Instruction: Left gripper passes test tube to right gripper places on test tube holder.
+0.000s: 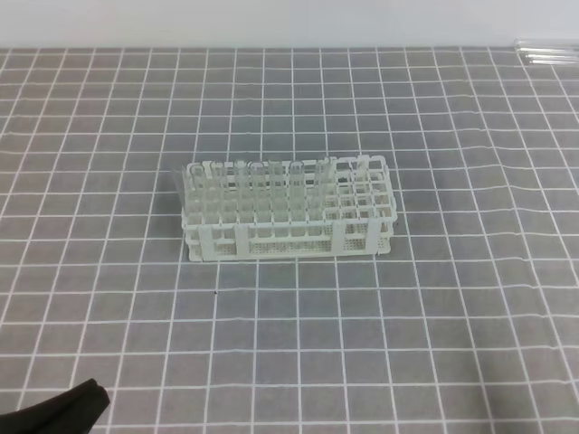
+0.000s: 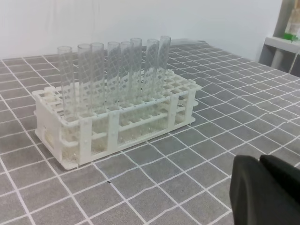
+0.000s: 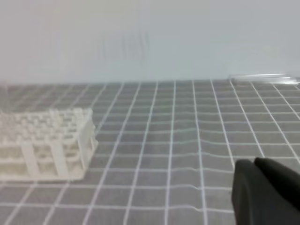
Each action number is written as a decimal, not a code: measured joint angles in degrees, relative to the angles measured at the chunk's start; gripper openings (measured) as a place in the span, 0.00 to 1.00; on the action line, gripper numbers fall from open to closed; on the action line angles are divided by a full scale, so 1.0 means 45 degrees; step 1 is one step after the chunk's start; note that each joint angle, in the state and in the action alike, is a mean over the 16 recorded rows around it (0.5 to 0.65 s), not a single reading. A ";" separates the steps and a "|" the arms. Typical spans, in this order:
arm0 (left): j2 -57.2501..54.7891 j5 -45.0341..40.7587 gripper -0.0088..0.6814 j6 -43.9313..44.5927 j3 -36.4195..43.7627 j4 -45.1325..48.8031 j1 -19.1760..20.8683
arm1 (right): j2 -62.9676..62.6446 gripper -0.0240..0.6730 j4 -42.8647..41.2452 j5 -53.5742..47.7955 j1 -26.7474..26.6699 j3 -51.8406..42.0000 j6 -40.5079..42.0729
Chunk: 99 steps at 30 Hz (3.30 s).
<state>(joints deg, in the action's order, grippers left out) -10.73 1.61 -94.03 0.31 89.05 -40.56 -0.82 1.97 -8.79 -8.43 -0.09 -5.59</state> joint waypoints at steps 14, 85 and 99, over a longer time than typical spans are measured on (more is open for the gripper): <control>-0.0017 -0.0059 0.01 0.0011 0.0041 0.0123 0.0002 | 0.0000 0.02 -0.0094 -0.2057 0.0000 0.0000 0.1905; 0.2459 -0.2866 0.01 2.1958 0.0006 -2.0953 0.6972 | 0.0003 0.02 0.0366 -0.2195 0.0000 0.0000 0.2732; 0.2721 -0.3746 0.01 2.3344 0.0067 -2.1626 0.7064 | 0.0027 0.02 0.0366 -0.2204 0.0000 0.0000 0.2732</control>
<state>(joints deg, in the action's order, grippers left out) 1.52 -15.25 11.01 0.61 -8.27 -8.77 -0.70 3.62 -18.71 -8.43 -0.09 6.70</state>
